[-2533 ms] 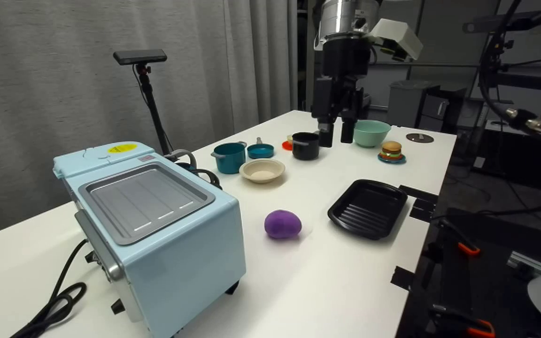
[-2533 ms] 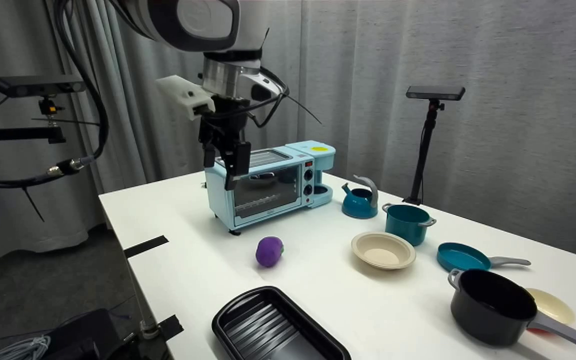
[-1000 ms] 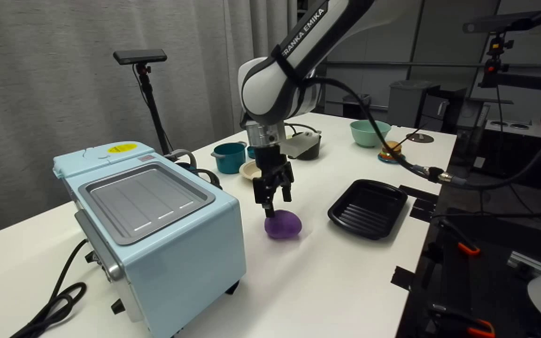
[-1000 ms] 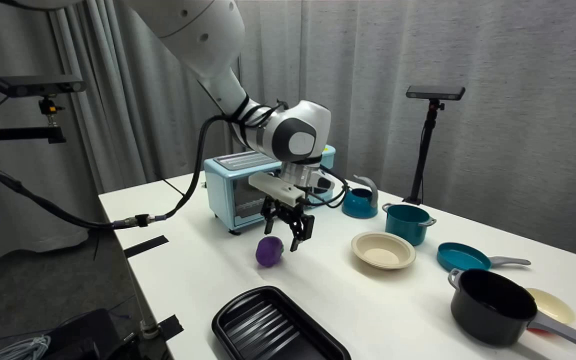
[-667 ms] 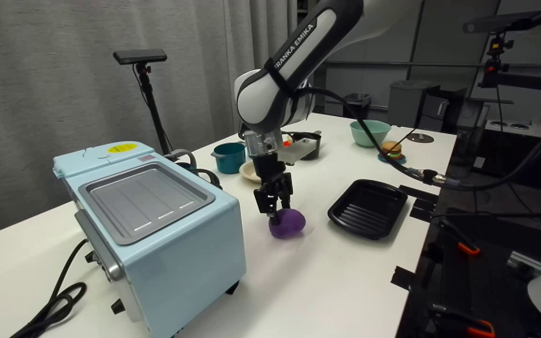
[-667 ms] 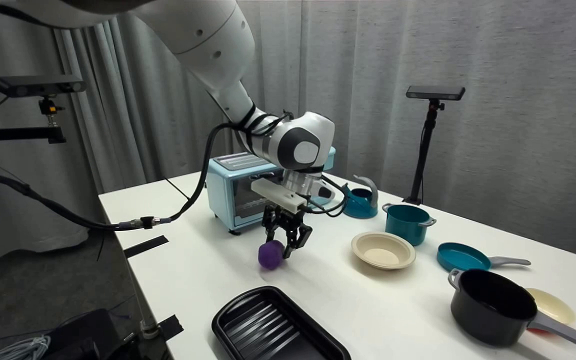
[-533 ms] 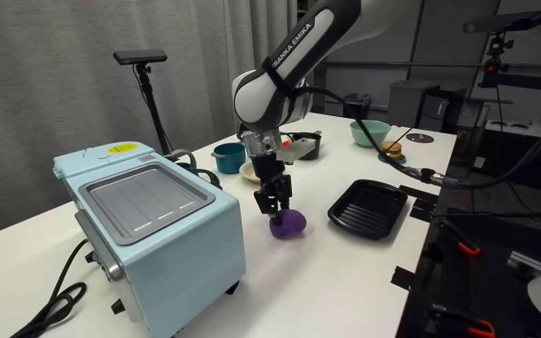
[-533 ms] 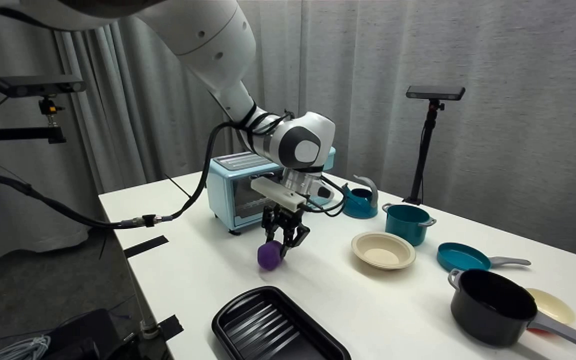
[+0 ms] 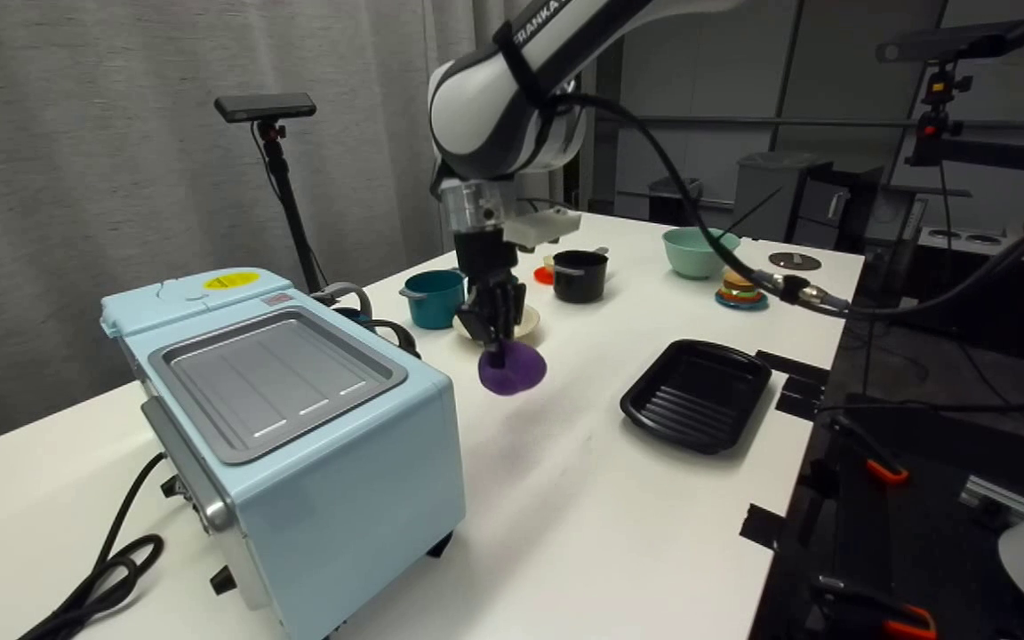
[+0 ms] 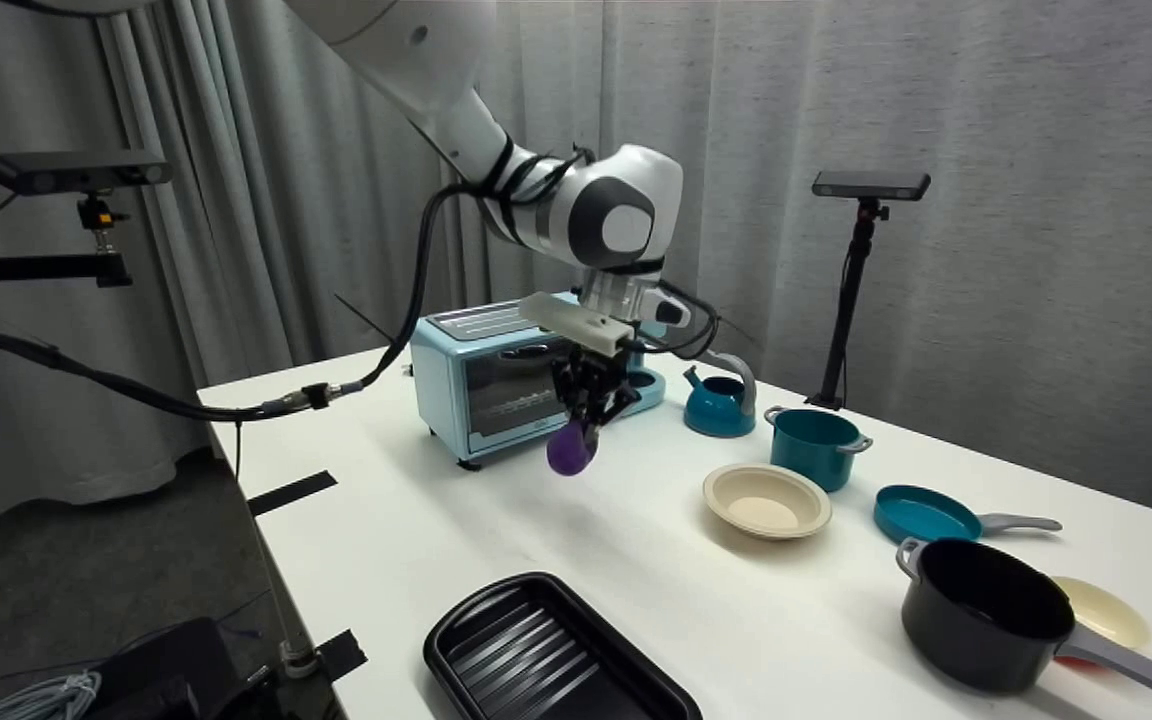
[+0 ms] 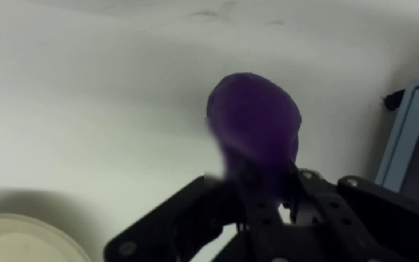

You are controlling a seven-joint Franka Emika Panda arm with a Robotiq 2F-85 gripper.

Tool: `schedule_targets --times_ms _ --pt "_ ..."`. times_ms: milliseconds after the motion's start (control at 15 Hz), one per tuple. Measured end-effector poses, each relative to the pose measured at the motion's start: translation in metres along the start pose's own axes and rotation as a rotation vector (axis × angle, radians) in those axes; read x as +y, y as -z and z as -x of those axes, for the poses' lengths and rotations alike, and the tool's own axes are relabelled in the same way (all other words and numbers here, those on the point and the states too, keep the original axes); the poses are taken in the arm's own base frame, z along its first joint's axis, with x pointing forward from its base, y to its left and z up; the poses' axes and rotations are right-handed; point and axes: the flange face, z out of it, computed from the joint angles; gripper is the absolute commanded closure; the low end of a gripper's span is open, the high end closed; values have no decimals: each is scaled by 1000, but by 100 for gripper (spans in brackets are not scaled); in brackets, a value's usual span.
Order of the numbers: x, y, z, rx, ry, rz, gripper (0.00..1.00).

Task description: Pick up the purple toy from the table and put it in the plate.

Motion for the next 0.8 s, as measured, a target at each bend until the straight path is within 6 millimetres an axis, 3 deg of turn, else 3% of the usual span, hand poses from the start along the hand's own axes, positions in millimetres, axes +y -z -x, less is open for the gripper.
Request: schedule_targets --times_ms 267,400,600,800 --pt "2 101 -9 188 -1 5 96" --pt "12 138 -17 279 -16 11 96" --pt "44 166 -33 383 -56 40 96" --pt "93 166 -49 440 -121 88 96"
